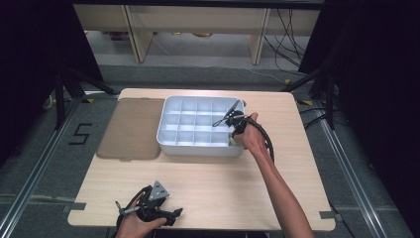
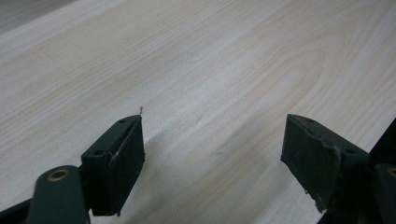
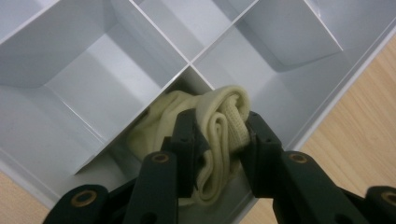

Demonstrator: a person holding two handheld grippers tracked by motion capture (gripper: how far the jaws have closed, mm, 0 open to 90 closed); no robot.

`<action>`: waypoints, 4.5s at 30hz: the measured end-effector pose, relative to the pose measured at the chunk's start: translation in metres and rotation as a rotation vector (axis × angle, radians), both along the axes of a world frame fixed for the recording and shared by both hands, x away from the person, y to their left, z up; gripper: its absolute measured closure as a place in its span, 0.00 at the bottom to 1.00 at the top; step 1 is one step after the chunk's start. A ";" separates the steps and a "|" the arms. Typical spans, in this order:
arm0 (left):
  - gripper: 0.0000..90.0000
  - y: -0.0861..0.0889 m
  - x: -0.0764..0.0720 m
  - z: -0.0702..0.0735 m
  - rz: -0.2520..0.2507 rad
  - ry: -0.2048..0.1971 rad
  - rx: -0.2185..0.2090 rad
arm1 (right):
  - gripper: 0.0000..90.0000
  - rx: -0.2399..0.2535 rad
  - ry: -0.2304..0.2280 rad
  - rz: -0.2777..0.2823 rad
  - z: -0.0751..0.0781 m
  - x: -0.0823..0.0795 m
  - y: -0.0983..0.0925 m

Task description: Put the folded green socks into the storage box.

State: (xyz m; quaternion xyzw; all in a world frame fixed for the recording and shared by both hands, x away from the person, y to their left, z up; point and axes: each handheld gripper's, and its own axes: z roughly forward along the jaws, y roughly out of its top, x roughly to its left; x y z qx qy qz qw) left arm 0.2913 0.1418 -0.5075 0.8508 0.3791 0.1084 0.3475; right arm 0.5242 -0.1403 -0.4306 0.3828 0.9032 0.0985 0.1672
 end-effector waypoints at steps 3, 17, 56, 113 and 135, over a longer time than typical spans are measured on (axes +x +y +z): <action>0.23 -0.001 0.000 -0.001 0.014 0.006 -0.004 | 0.77 0.010 0.005 -0.007 0.000 0.000 -0.001; 0.23 -0.001 0.000 -0.001 0.014 0.007 -0.003 | 0.69 0.054 0.016 -0.001 -0.001 0.000 -0.006; 0.23 -0.001 -0.001 0.001 -0.009 0.003 0.005 | 0.95 0.091 0.082 0.031 -0.013 -0.001 0.002; 0.23 -0.001 -0.001 0.001 -0.003 0.004 -0.002 | 0.42 0.456 -0.064 -0.021 0.048 -0.060 -0.075; 0.23 0.000 0.000 0.001 0.002 -0.001 -0.006 | 0.30 0.569 -0.060 -0.041 0.036 -0.099 -0.089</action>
